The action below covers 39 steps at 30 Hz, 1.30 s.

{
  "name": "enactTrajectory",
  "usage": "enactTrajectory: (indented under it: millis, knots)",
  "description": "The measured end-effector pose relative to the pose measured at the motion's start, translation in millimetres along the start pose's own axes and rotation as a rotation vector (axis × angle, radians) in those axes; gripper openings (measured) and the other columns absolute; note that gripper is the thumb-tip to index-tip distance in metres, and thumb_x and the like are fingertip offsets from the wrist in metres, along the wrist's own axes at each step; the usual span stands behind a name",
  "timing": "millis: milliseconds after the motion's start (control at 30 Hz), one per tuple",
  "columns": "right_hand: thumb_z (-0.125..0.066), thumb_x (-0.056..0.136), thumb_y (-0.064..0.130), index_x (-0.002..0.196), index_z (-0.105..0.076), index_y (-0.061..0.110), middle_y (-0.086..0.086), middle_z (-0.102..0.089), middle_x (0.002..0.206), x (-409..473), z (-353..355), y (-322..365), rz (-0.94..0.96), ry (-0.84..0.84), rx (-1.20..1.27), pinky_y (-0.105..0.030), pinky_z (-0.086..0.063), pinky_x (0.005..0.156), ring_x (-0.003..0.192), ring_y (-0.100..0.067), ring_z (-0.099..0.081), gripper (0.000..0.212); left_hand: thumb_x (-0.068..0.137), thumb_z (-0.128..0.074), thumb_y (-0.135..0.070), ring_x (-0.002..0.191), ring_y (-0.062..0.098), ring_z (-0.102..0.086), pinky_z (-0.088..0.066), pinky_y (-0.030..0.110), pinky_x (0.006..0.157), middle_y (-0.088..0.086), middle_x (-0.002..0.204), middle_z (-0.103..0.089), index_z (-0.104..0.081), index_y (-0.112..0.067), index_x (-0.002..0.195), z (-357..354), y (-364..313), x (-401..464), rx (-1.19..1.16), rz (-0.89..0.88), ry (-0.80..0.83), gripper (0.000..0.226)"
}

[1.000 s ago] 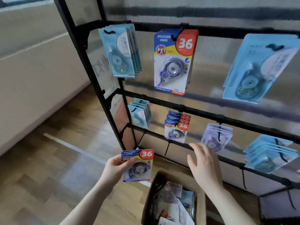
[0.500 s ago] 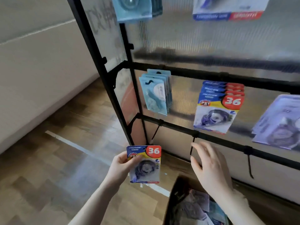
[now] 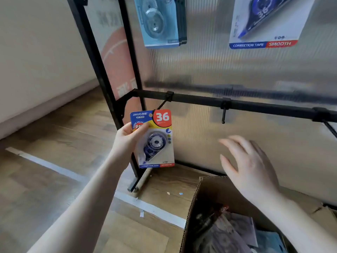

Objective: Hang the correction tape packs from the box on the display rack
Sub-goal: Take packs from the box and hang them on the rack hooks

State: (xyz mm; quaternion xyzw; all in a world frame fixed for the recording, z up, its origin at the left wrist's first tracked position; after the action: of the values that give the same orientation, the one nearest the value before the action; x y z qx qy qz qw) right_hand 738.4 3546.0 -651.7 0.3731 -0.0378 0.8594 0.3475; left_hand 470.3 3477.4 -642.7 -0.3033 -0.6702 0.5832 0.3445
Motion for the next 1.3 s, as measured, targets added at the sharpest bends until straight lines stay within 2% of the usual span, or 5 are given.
enactTrajectory:
  millis: [533,733,933,1100,1300]
  knots:
    - [-0.082,0.064,0.010,0.106,-0.068,0.011,-0.004,-0.066,0.099,-1.6,-19.1,-3.2,-0.045,0.073,-0.123,-0.033,-0.055,0.070,0.084,-0.025,-0.067,0.044,0.092,-0.061,-0.020,0.076,0.013,-0.072,-0.056,0.023,0.058,-0.009,0.081,-0.074,-0.059,-0.023,0.098,-11.0,6.4,33.0,-0.023,-0.056,-0.048,0.007]
    - [-0.083,0.062,0.009,0.106,-0.068,0.012,-0.003,-0.065,0.099,-6.0,-30.8,-5.9,-0.031,0.102,-0.141,-0.036,-0.056,0.069,0.082,-0.025,-0.067,0.047,0.092,-0.062,-0.023,0.081,0.016,-0.072,-0.057,0.027,0.064,-0.002,0.092,-0.073,-0.058,-0.023,0.102,-6.4,17.3,45.9,0.014,-0.036,-0.062,0.011]
    - [-0.083,0.063,0.011,0.106,-0.068,0.014,-0.002,-0.065,0.099,-15.4,-36.0,-15.9,-0.059,0.156,-0.166,-0.036,-0.057,0.068,0.082,-0.024,-0.067,0.046,0.093,-0.060,-0.022,0.069,0.005,-0.070,-0.053,0.017,0.053,-0.004,0.088,-0.070,-0.057,-0.022,0.099,-14.9,27.8,56.8,0.032,-0.020,-0.081,0.007]
    - [-0.085,0.059,0.017,0.104,-0.068,0.019,0.002,-0.065,0.096,-26.1,-35.0,-28.4,-0.076,0.192,-0.234,-0.031,-0.055,0.065,0.078,-0.019,-0.066,0.049,0.094,-0.058,-0.021,0.078,0.011,-0.067,-0.053,0.027,0.066,-0.004,0.091,-0.067,-0.053,-0.020,0.106,-20.1,28.0,75.9,0.124,-0.020,-0.083,0.013]
    - [-0.086,0.058,0.016,0.104,-0.068,0.019,0.003,-0.064,0.094,-31.3,-34.8,-35.7,-0.099,0.237,-0.238,-0.030,-0.055,0.063,0.076,-0.019,-0.066,0.049,0.090,-0.064,-0.023,0.080,0.014,-0.066,-0.051,0.027,0.065,0.000,0.096,-0.067,-0.056,-0.023,0.098,-29.0,26.3,100.0,0.188,0.016,-0.080,0.012]
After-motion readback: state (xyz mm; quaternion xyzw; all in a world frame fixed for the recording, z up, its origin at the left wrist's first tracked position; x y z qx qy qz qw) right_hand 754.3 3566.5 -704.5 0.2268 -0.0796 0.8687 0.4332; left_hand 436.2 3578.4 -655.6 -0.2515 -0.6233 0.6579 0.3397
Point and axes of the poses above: each hand's wrist, its own x-axis towards the middle knuckle, its own z-axis out of the back of the hand, y = z × x, the point moved 5 cm from there along x, towards the middle knuckle
